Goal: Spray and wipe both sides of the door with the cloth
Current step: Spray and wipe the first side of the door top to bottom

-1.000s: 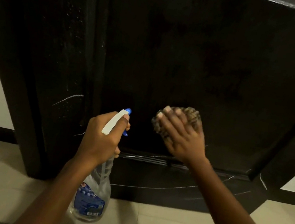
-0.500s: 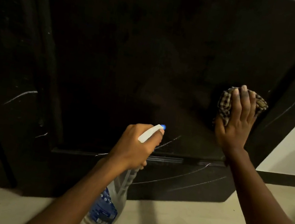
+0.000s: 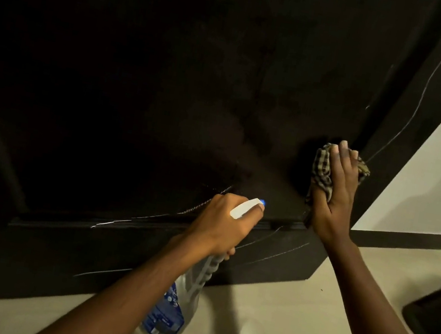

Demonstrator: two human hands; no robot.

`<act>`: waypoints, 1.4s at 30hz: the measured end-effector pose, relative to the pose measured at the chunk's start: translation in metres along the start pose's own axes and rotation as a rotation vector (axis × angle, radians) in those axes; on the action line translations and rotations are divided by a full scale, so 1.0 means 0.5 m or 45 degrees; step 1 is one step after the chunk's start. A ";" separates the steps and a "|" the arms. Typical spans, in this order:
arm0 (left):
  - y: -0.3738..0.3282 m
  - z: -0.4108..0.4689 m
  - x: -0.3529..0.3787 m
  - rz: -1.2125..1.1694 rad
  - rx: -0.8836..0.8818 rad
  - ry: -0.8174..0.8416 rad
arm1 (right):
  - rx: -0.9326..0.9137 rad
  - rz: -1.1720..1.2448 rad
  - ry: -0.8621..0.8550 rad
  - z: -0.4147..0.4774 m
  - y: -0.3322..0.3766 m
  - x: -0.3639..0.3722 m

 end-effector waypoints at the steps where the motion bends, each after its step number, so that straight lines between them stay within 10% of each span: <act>1: 0.004 0.001 0.002 0.005 -0.014 -0.007 | 0.002 0.012 0.003 0.000 -0.001 0.001; 18: 0.017 -0.069 -0.136 -0.051 0.137 -0.323 | 1.079 0.449 -0.929 -0.203 0.000 0.180; 25: 0.040 -0.097 -0.181 -0.043 0.116 -0.357 | -0.077 -0.122 -0.164 -0.166 0.178 0.246; 30: 0.065 -0.105 -0.174 -0.075 0.080 -0.269 | 0.476 0.052 -0.505 -0.160 0.048 0.164; 42: 0.112 -0.138 -0.192 -0.007 0.020 -0.293 | 0.670 0.189 -0.633 -0.162 0.112 0.197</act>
Point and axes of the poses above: each hand's wrist, its own z-axis towards the middle knuckle, its own x-axis out of the palm, y = z × x, the point moved 9 cm from there along z, towards the middle knuckle, and after that the axes turned 3 degrees about x, right-handed, at the moved point
